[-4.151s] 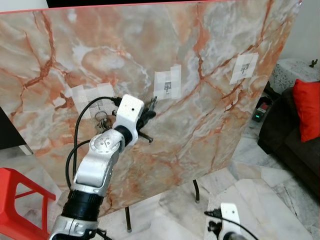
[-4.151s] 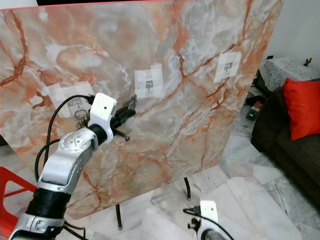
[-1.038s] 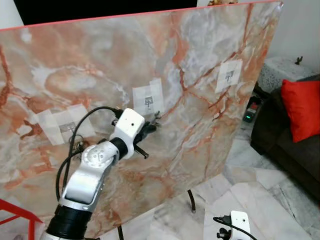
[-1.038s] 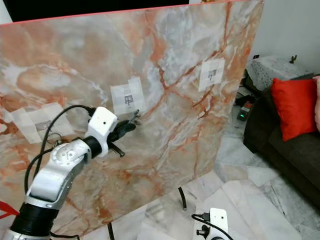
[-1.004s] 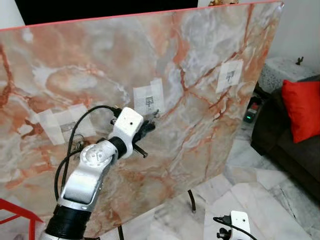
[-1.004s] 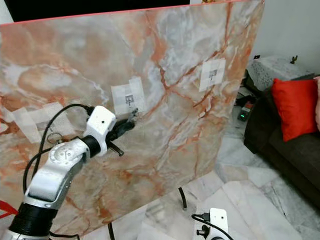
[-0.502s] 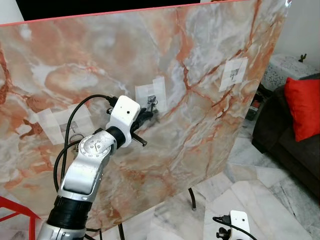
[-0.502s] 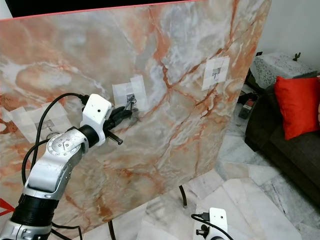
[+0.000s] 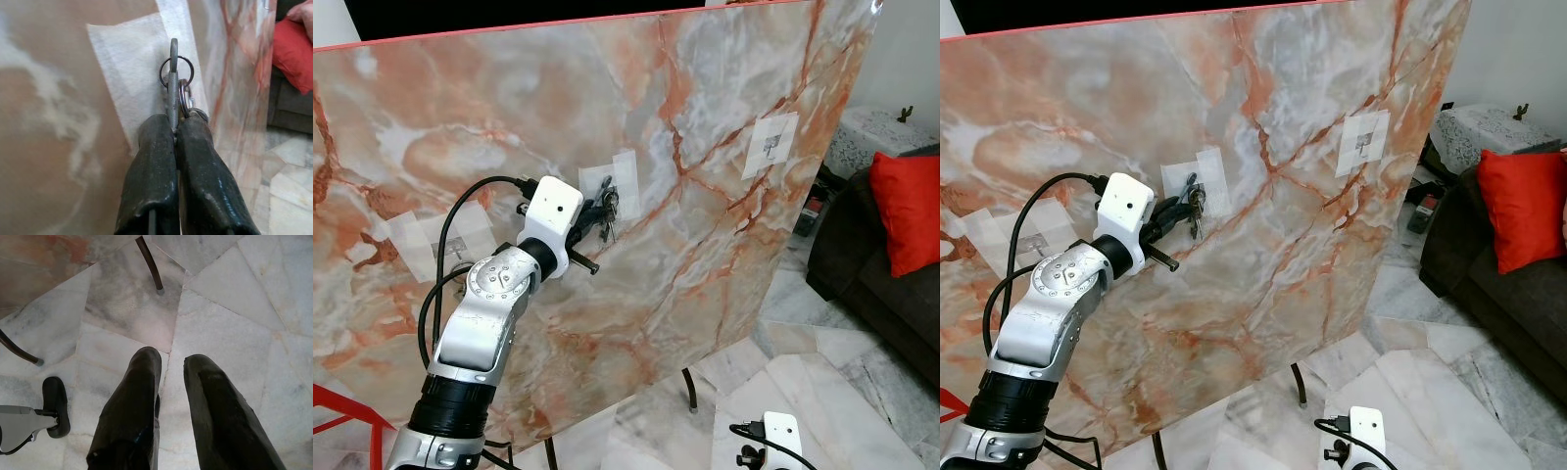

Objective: Hang keys on a hook

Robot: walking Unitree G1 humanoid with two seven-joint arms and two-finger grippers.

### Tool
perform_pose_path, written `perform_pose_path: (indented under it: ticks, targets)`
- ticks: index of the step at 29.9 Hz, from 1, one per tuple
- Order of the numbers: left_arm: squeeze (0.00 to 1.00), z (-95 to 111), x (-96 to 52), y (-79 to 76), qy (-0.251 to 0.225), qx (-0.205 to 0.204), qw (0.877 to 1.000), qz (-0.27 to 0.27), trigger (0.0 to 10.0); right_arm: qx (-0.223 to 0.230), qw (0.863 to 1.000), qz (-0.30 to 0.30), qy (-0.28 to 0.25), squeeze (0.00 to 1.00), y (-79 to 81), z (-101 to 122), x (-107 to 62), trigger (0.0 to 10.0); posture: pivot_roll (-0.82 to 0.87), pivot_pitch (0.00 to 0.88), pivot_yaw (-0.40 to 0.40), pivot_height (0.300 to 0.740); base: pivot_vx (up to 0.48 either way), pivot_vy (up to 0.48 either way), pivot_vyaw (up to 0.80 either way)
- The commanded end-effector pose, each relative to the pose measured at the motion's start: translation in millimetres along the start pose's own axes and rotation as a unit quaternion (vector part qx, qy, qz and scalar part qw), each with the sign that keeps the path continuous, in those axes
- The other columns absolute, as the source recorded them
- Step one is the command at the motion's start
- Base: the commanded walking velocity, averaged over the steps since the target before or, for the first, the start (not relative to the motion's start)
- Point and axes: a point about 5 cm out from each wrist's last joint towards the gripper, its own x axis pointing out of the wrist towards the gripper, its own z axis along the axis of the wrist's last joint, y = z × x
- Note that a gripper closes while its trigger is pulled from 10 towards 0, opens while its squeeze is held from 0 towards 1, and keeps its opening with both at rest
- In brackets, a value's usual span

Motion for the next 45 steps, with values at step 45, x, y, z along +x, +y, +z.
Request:
perform_pose_path:
  ticks: [45]
  targets:
    - [0.00,-4,0.0,-14.3,0.032,0.011,0.998,-0.048,10.0,-0.007,1.000,0.008,-0.004,0.00,-0.4,2,0.1,10.0,0.09,0.000,-0.056,0.740,0.000,0.000,0.00]
